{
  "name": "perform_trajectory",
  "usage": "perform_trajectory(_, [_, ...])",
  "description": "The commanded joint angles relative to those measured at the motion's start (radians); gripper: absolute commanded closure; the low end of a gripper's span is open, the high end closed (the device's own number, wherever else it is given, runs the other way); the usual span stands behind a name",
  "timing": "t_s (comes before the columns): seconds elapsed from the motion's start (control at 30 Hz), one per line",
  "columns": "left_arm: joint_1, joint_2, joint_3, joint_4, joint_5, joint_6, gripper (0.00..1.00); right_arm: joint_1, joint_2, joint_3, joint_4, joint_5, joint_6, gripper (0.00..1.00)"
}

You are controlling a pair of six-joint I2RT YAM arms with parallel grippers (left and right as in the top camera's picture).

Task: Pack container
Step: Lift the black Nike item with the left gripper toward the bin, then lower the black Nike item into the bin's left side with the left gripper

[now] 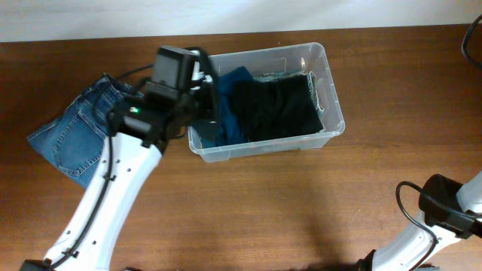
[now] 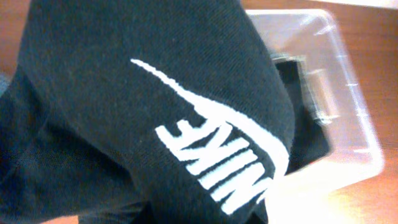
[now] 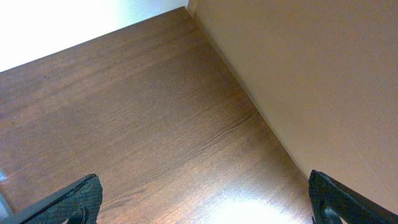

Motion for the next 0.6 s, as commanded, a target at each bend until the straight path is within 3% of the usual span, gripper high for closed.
perform_trajectory(0.0, [-0.072, 0.015, 0.016, 0.045, -0.015, -0.061, 0.99, -0.002, 0.001, -0.002, -0.006, 0.008, 0.002, 0.02])
perform_trajectory(0.57, [-0.112, 0.291, 0.016, 0.047, -0.115, -0.098, 0.99, -0.002, 0.001, -0.002, -0.006, 0.008, 0.002, 0.02])
